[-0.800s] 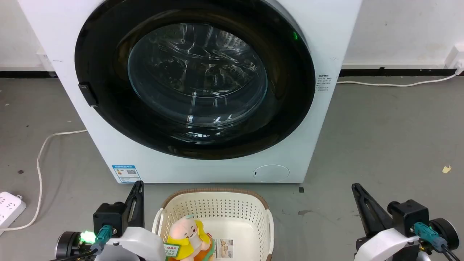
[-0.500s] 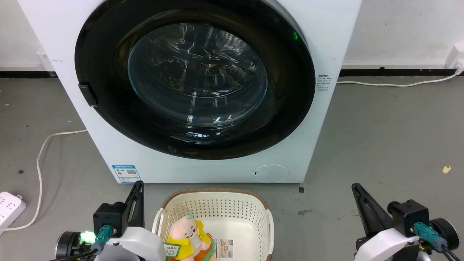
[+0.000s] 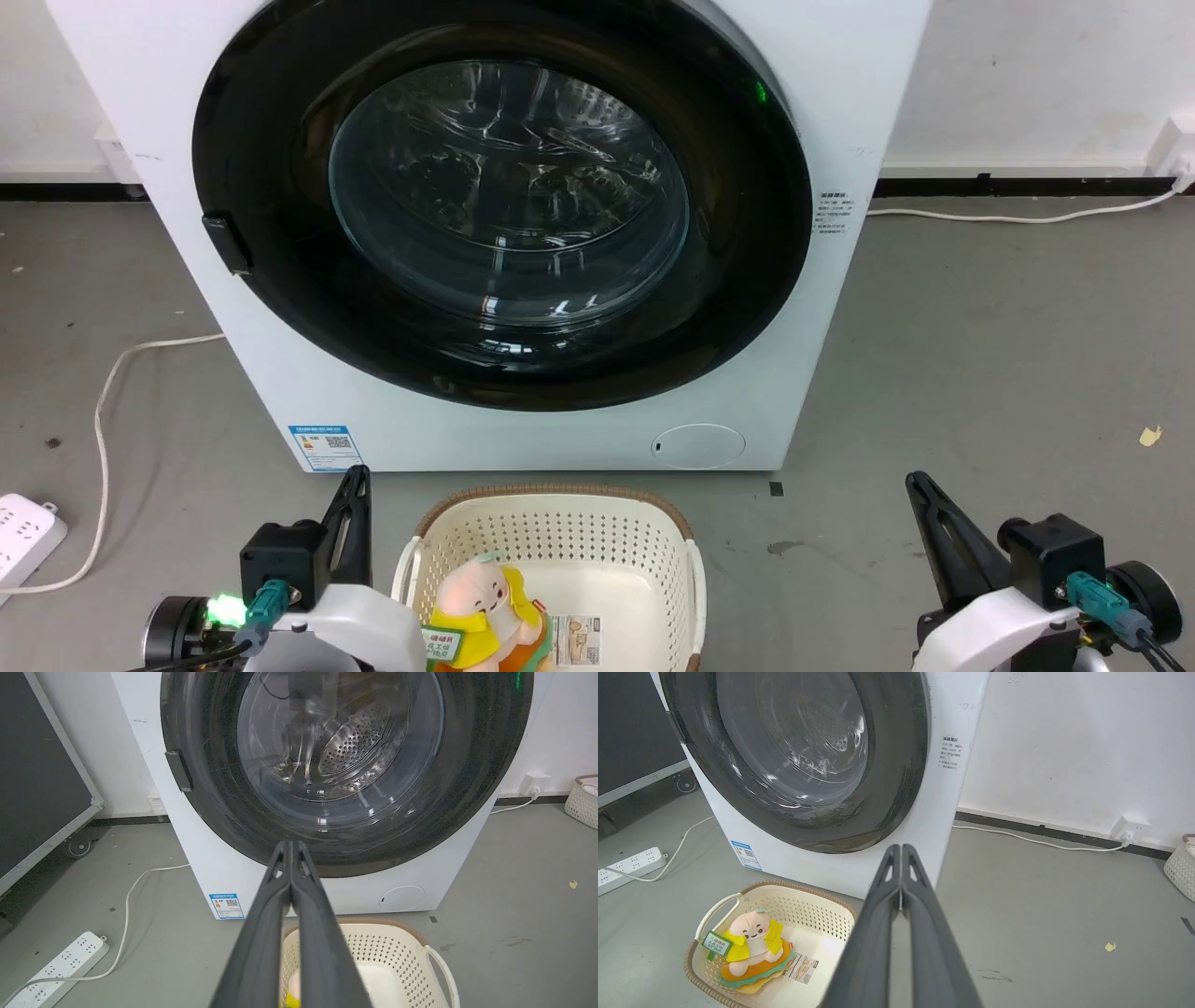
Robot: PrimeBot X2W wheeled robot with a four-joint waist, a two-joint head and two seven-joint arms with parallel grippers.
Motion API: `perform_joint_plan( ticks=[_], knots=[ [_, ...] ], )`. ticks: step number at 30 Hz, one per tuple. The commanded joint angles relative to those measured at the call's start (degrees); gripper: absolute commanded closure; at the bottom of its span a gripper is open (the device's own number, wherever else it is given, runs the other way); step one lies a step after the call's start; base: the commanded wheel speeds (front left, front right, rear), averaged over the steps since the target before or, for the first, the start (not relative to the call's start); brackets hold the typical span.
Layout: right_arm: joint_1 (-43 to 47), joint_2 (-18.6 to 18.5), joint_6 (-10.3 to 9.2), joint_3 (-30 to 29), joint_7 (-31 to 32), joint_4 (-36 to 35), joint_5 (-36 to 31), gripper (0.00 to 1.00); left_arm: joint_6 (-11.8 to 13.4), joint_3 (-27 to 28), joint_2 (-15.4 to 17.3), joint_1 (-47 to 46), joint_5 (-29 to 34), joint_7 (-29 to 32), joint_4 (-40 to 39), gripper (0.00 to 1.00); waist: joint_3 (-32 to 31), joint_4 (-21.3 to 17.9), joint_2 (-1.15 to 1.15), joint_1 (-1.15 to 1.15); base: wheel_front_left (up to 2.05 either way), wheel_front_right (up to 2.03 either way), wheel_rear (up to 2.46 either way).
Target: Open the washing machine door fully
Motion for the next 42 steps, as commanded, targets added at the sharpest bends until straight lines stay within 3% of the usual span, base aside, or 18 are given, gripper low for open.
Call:
perform_joint_plan(
  ticks=[1, 14, 15, 42],
  knots=[
    [-0.78, 0.27, -0.04, -0.02, 0.02, -0.27, -0.44, 1.0, 0.14, -0.01, 0.08, -0.06, 0.16, 0.02, -0.21, 1.0, 0.0, 0.0, 0.0, 0.0, 0.0, 0.0, 0.0],
    [-0.78, 0.27, -0.04, -0.02, 0.02, -0.27, -0.44, 1.0, 0.14, -0.01, 0.08, -0.06, 0.16, 0.02, -0.21, 1.0, 0.0, 0.0, 0.0, 0.0, 0.0, 0.0, 0.0],
    [0.02, -0.01, 0.0, 0.03, -0.01, 0.0, 0.02, 0.0, 0.0, 0.02, -0.01, 0.0, -0.01, -0.01, 0.01, 0.0, 0.0, 0.0, 0.0, 0.0, 0.0, 0.0, 0.0],
    [-1.57, 0.04, -0.01, -1.3, -2.69, 0.07, 3.7, 0.0, 0.29, -1.66, 0.01, -0.95, -1.03, -2.69, 0.35, 0.0, 1.94, -0.02, 0.0, 0.0, 0.0, 0.0, 0.0]
  ],
)
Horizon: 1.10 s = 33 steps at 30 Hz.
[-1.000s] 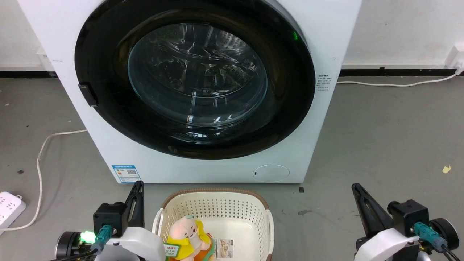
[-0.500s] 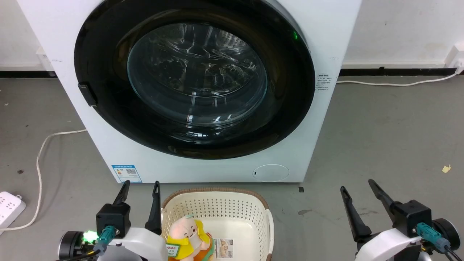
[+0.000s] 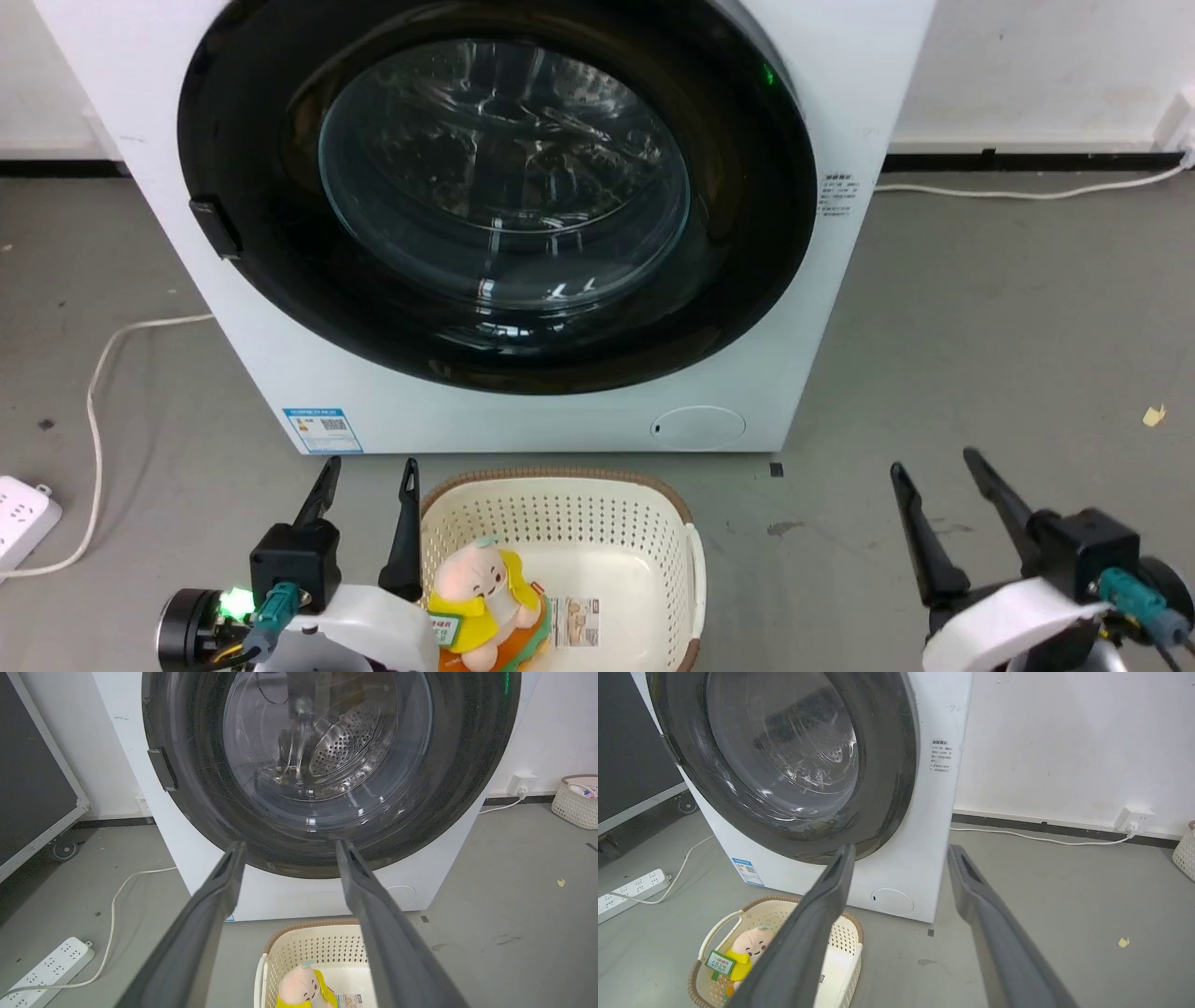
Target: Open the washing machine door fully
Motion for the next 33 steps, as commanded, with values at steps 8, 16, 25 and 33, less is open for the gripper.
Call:
perform_joint_plan(
  ticks=[8, 16, 25, 33],
  knots=[
    [-4.95, 0.01, -0.01, -1.05, -0.79, 0.61, 2.25, 0.0, 0.33, -0.52, 0.02, -2.02, -0.69, -1.48, -0.61, 0.0, 2.36, 0.21, 0.0, 0.0, 0.0, 0.0, 0.0],
    [-12.76, -0.42, -0.01, -3.85, 2.22, 1.74, 8.74, 0.0, 0.65, -1.41, 0.03, -4.18, -1.22, -2.68, -1.37, 0.0, 5.74, 1.21, 0.0, 0.0, 0.0, 0.0, 0.0],
    [-20.79, -0.87, -0.02, -8.51, 6.18, 4.94, 14.44, 0.0, 0.95, -2.38, 0.04, -5.99, -1.87, -3.76, -1.84, 0.0, 8.85, 2.95, 0.0, 0.0, 0.0, 0.0, 0.0],
    [-29.36, -0.95, -0.02, -12.49, 8.51, 8.98, 16.92, 0.62, 1.52, -3.47, 0.04, -7.34, -2.74, -4.72, -2.32, 0.0, 11.43, 4.65, 0.0, 0.0, 0.0, 0.0, 0.0]
  ],
)
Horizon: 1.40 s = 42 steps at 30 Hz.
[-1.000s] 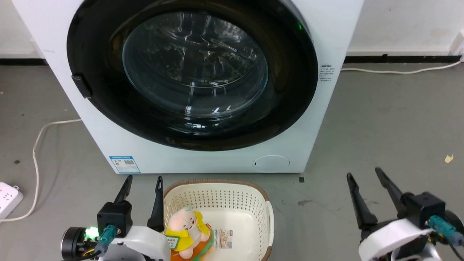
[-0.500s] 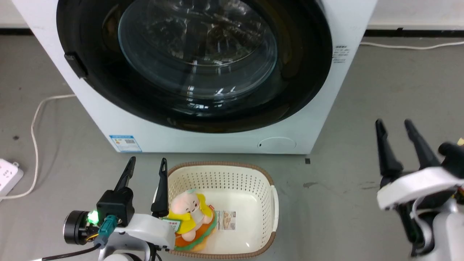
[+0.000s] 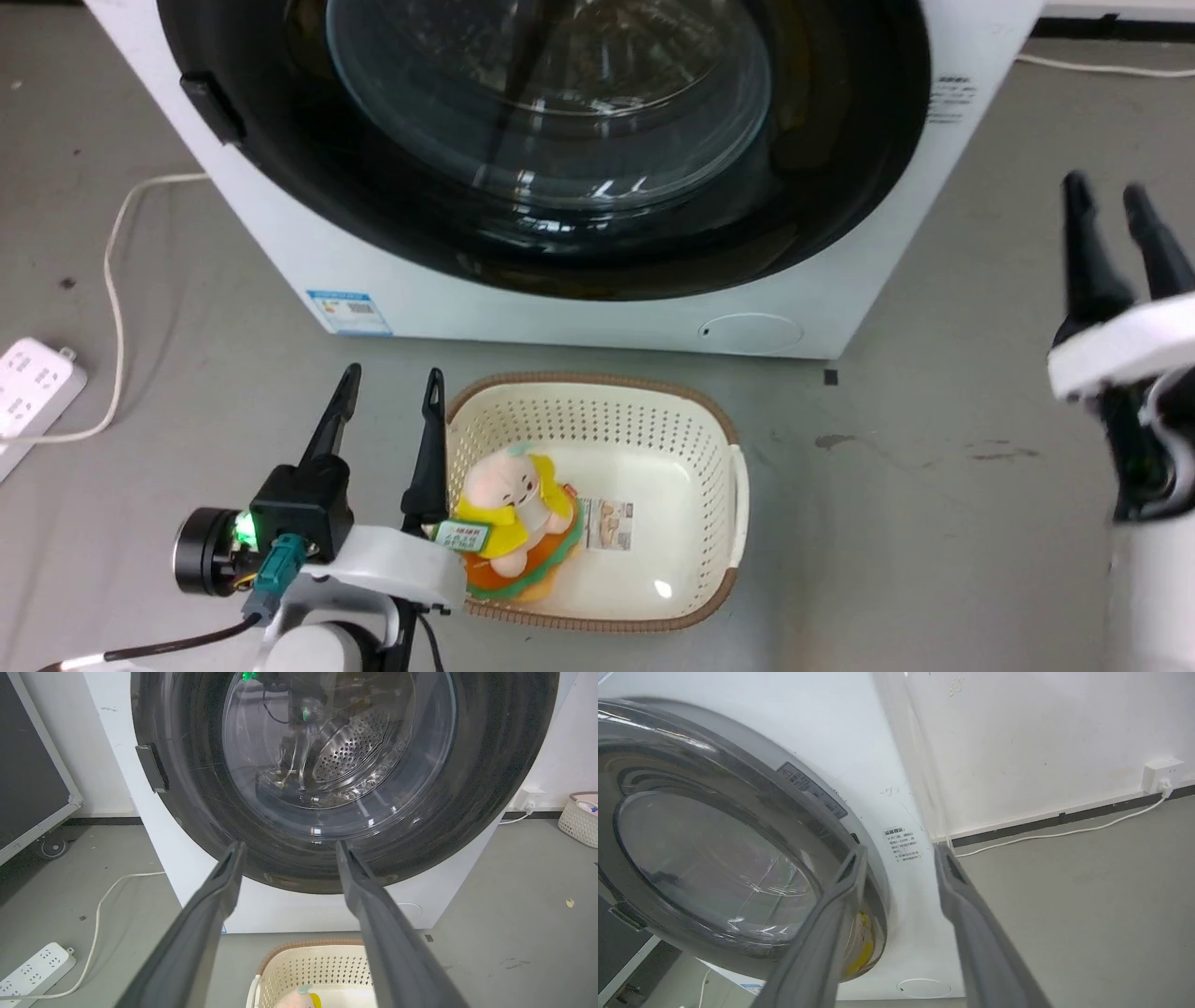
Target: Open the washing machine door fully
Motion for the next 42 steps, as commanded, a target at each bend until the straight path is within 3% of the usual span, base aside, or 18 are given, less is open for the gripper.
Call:
perform_joint_plan(
  ticks=[1, 26, 42],
  knots=[
    [-2.91, -0.23, -0.01, -1.1, 0.57, 1.01, 1.22, 1.0, 0.5, -0.24, 0.04, -1.26, -0.4, -0.7, -0.34, 0.0, 0.77, 0.67, 0.0, -0.01, 0.0, 0.0, 0.0],
    [-28.88, 0.48, -0.02, -16.91, 25.32, 18.42, 10.25, 1.0, 1.88, -3.79, 0.06, -4.71, -2.59, -3.81, -1.61, 0.0, 7.24, 5.57, 0.0, -0.01, 0.0, 0.0, 0.0],
    [-38.22, 0.91, -0.02, -26.87, 40.23, 26.05, 14.33, 1.0, 2.57, -6.15, 0.07, -6.46, -3.62, -5.72, -1.9, 0.0, 9.94, 7.52, 0.0, -0.01, 0.0, 0.0, 0.0]
  ],
)
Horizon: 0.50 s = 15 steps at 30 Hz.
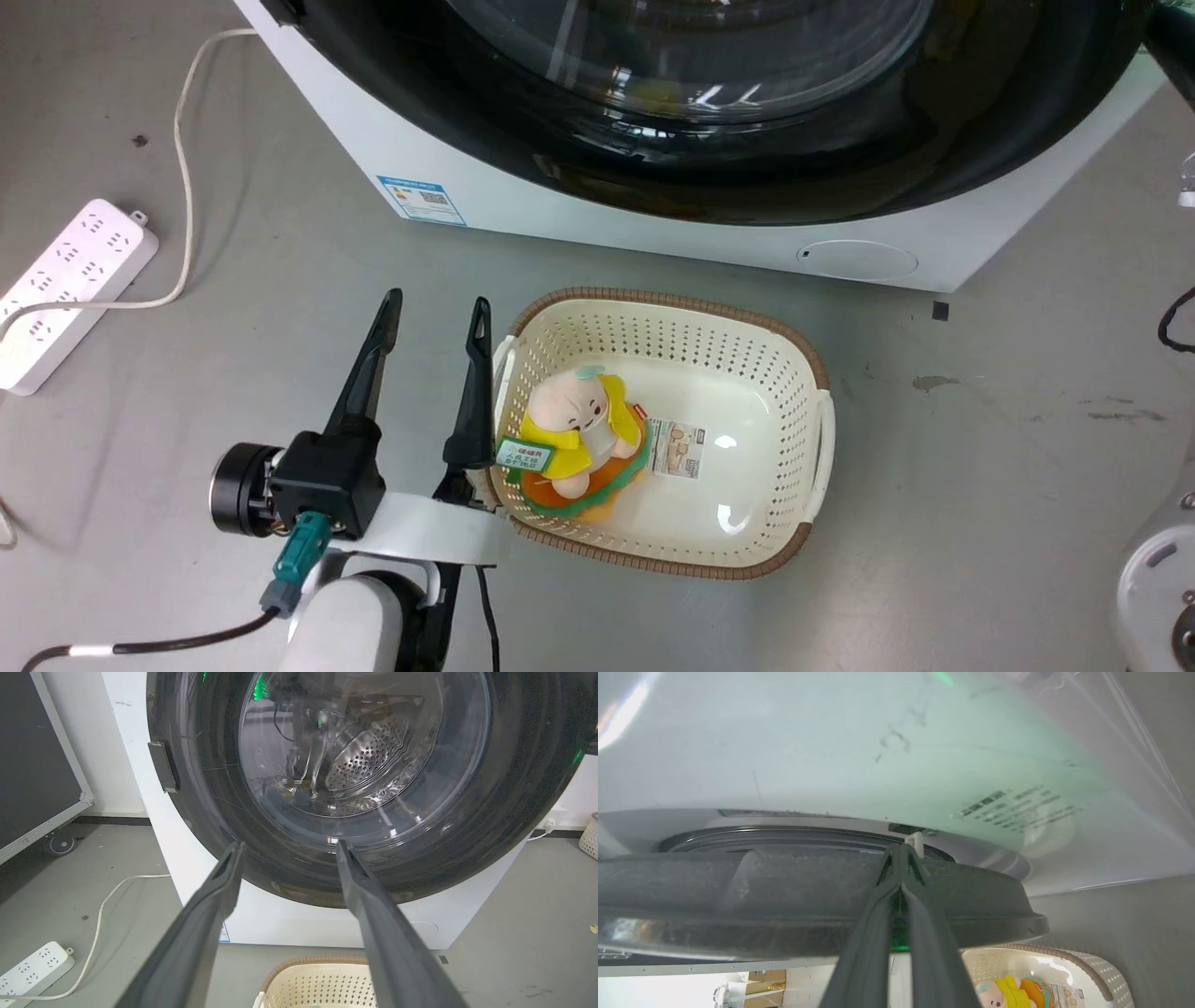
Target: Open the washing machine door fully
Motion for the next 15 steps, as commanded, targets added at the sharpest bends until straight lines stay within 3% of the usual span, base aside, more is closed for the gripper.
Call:
perform_joint_plan(
  ticks=[1, 15],
  knots=[
    [-2.05, 0.21, 0.08, -0.84, 1.11, 0.94, 0.96, 1.0, 0.26, -0.42, 0.06, -0.99, -0.24, -0.5, -0.04, 0.0, 0.07, 0.09, 0.0, 0.0, 0.0, 0.0, 0.0],
    [-0.08, 0.25, 0.07, -4.27, 11.12, 3.84, 4.53, 1.0, 0.22, -1.04, 0.07, -1.32, -0.42, -2.18, 0.25, 0.0, -1.64, 0.67, 0.0, 0.0, 0.0, 0.0, 0.0]
  ],
)
